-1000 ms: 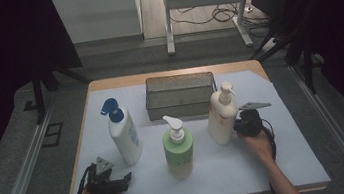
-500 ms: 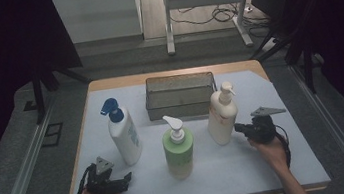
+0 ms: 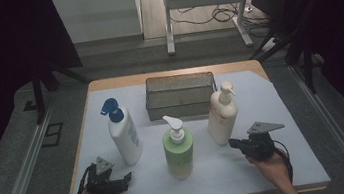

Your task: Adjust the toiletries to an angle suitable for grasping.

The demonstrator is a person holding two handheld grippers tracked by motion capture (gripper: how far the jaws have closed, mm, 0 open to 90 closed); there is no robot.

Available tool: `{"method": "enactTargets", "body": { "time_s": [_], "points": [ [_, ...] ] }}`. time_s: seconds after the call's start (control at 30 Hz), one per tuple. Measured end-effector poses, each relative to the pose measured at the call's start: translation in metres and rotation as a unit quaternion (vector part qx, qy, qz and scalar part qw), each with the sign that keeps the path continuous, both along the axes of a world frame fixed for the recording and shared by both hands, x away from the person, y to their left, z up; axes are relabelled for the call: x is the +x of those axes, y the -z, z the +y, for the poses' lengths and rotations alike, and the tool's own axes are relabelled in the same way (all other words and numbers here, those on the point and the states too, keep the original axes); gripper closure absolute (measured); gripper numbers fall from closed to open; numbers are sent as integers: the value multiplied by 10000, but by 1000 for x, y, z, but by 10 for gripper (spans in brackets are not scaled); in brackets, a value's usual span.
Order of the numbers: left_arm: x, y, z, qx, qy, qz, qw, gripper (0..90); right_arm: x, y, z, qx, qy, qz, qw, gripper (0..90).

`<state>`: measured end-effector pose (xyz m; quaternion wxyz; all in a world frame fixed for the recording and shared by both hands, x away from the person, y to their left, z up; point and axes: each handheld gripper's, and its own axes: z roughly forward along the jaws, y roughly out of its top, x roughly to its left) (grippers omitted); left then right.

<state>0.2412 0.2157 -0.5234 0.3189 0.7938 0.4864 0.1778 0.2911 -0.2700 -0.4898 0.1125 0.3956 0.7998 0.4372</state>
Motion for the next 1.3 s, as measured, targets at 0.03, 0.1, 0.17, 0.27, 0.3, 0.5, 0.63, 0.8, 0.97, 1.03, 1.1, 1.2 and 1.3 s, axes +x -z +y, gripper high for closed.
{"method": "enactTargets", "body": {
  "time_s": [0.03,0.1,0.17,0.27,0.3,0.5,0.63,0.8,0.97,1.03,1.1,1.2,1.3],
  "points": [
    [0,0,0,-1,1,1,10000,123,0,1,4,-4,-75,-58,10000,897],
    [0,0,0,1,2,0,10000,123,-1,2,12,-64,-170,-146,9997,897],
    [0,0,0,-1,1,1,10000,123,0,4,19,-139,-220,-234,9994,897],
    [0,0,0,-3,-1,1,10000,123,4,6,29,-251,-236,-313,9989,897],
    [0,0,0,-2,0,2,10000,123,4,6,30,-264,-235,-322,9989,897],
    [0,0,0,-2,0,1,10000,123,11,11,43,-476,-48,-324,9983,897],
    [0,0,0,-3,1,3,10000,123,13,13,44,-491,31,-288,9984,897],
    [0,0,0,-2,1,2,10000,123,13,14,40,-490,19,-283,9984,897],
    [0,0,0,-4,0,3,10000,123,14,12,33,-476,119,-293,9984,897],
    [0,0,0,-3,-1,2,10000,123,14,11,29,-469,140,-281,9984,896],
    [0,0,0,-3,0,2,10000,123,14,11,27,-474,153,-272,9984,896],
    [0,0,0,-2,0,2,10000,123,14,11,23,-475,164,-259,9984,895],
    [0,0,0,-4,0,3,10000,123,15,11,21,-454,145,-223,9986,895]
  ]
}}
